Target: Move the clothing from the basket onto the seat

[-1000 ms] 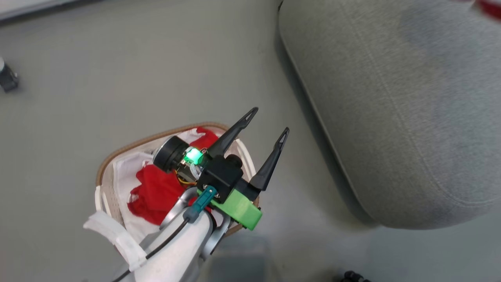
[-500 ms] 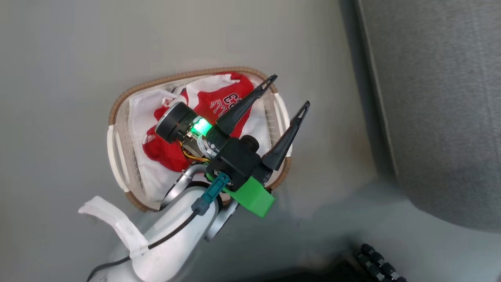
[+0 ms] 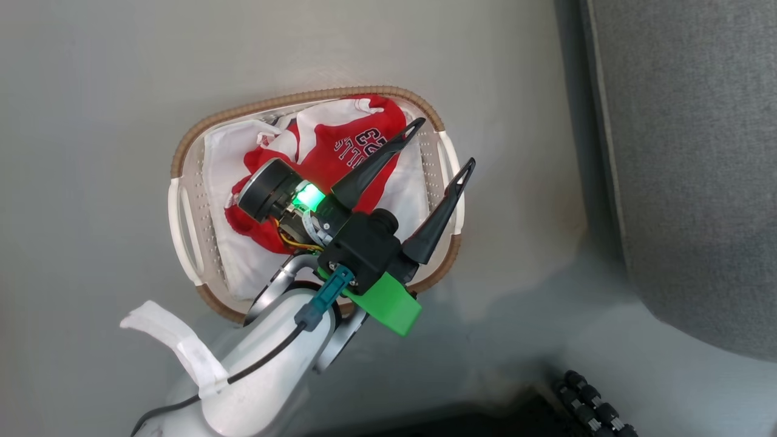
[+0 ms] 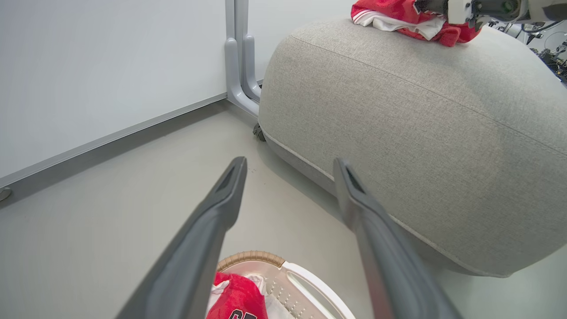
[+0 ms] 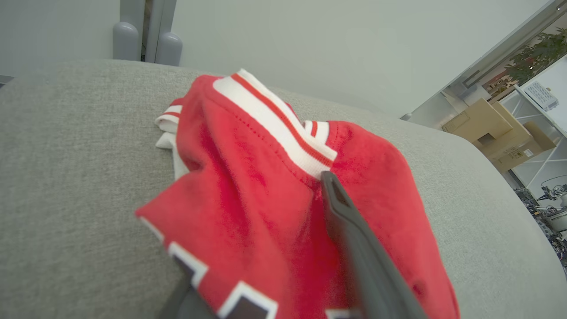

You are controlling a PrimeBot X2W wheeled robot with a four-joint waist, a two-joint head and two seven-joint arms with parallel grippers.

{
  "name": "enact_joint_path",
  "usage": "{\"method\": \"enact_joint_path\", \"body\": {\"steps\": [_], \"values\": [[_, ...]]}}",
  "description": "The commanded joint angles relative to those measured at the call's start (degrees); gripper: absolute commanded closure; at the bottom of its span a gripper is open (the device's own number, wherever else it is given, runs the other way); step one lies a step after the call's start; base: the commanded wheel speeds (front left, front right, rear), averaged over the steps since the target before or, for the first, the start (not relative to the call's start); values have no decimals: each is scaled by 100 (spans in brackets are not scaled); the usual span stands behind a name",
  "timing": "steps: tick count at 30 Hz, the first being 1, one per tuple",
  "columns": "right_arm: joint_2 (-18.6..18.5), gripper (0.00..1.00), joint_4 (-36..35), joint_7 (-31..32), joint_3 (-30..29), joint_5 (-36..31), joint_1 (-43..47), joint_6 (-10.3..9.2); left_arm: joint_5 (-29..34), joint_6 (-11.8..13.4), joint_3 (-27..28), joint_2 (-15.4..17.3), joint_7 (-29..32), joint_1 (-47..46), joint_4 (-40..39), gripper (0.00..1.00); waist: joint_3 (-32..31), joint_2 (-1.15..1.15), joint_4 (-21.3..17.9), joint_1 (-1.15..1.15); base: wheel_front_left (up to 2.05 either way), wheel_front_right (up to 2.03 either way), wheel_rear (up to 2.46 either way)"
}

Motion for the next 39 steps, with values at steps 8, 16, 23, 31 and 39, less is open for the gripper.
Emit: {"method": "enact_joint_path", "body": {"steps": [8, 16, 23, 31, 39], "values": [[384, 0, -528, -144, 667, 441, 837, -9, -171, 166, 180, 115, -161, 154, 89, 0, -480, 0, -379, -1, 0, 0, 0], [776, 0, -1587, -148, 807, 516, 2131, -8, -421, 265, 341, 32, -480, 375, 380, 0, -1172, 0, -348, -1, 0, 0, 0], [784, 0, -2053, -144, 766, 647, 2461, -8, -665, 383, 605, -89, -677, 660, 782, 0, -1924, 0, -129, -1, 0, 0, 0], [1072, 0, -2527, -125, 666, 680, 2678, -8, -888, 536, 1315, -162, -714, 1302, 772, 0, -2758, 0, 181, -1, 0, 0, 0], [1653, 0, -3024, -144, 690, 642, 3470, -8, -760, 471, 2018, -248, -714, 2080, 740, 0, -3372, 0, 580, -1, 0, 0, 0]]}}
